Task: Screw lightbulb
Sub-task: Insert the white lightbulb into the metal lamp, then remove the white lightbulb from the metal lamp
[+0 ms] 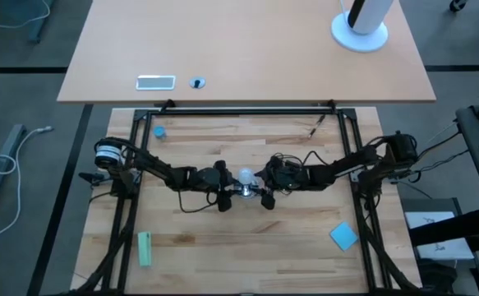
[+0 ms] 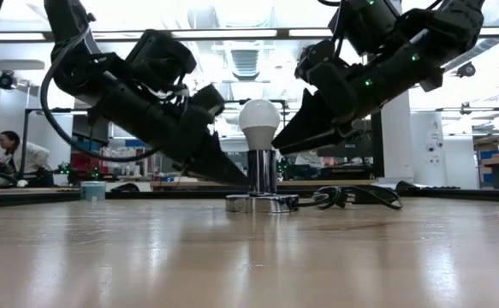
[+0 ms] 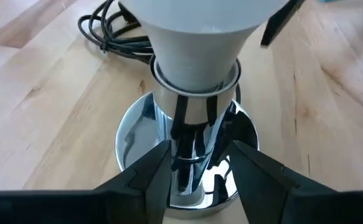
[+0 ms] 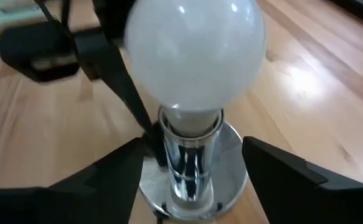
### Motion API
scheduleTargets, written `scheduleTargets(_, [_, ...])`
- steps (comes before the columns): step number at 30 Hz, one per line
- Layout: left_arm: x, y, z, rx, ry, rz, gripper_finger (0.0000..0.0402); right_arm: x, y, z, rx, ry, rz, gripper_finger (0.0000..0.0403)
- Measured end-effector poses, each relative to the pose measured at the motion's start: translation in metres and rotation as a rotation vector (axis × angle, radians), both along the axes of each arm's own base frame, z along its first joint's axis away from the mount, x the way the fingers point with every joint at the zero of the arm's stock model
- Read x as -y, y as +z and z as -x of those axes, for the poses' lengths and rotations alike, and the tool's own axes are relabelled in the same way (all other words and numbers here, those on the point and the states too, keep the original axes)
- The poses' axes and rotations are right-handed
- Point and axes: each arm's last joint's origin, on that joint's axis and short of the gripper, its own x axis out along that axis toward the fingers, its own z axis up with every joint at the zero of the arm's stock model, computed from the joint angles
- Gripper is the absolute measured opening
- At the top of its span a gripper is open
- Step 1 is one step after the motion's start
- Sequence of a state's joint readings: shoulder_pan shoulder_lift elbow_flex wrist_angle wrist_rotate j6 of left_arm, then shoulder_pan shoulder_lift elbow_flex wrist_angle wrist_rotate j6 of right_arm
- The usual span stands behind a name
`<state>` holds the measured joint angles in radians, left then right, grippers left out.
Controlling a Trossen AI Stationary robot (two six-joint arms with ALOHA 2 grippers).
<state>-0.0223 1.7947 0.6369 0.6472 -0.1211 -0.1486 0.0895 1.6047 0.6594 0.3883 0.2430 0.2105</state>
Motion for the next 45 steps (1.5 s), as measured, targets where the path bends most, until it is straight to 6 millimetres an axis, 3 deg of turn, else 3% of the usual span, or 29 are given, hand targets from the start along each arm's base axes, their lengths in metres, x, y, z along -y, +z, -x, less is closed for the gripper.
scheduleTargets(9, [0.000,0.009,0.009,-0.071,-0.001,-0.002,0.0132,0.001,0.008,0.007,-0.017,-0.028,-0.030,0.0241])
scheduleTargets(14, [0.000,0.025,0.022,-0.156,-0.024,-0.007,0.0113,0.001,0.014,0.011,-0.010,-0.044,-0.047,0.0206])
scheduleTargets(17, [0.000,0.040,0.030,-0.158,-0.038,-0.013,0.0087,-0.002,0.019,0.012,0.006,-0.031,-0.045,0.0166])
scheduleTargets(21, [-0.005,0.061,0.039,-0.081,0.029,-0.094,0.0016,-0.008,0.021,0.011,0.014,-0.009,-0.030,0.0090])
scheduleTargets(24, [-0.012,0.071,0.042,-0.025,0.148,-0.184,0.0009,-0.013,0.023,0.010,0.020,0.032,0.005,0.0027])
scheduleTargets(26, [-0.016,0.076,0.041,0.015,0.190,-0.238,0.0004,-0.018,0.026,0.009,0.040,0.091,0.043,0.0008])
scheduleTargets(29, [-0.020,0.076,0.038,0.031,0.198,-0.253,0.0002,-0.022,0.034,0.004,0.110,0.118,0.052,0.0011])
scheduleTargets(45, [-0.017,0.080,0.010,0.077,0.089,-0.234,0.0000,-0.014,0.039,0.001,0.160,0.096,0.079,0.0001])
